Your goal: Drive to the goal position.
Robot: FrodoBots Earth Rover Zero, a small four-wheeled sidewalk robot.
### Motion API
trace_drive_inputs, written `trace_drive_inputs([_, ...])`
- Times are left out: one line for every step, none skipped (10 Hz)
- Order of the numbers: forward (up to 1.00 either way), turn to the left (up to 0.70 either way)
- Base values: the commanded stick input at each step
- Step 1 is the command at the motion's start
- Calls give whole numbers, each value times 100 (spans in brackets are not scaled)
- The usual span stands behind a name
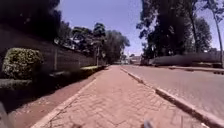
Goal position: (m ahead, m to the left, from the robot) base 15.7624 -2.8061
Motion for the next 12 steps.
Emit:
trace_drive_inputs([70, 0])
trace_drive_inputs([70, 0])
trace_drive_inputs([70, 0])
trace_drive_inputs([70, 0])
trace_drive_inputs([70, 0])
trace_drive_inputs([70, 0])
trace_drive_inputs([70, 0])
trace_drive_inputs([70, 0])
trace_drive_inputs([70, 0])
trace_drive_inputs([70, 0])
trace_drive_inputs([70, 0])
trace_drive_inputs([70, 0])
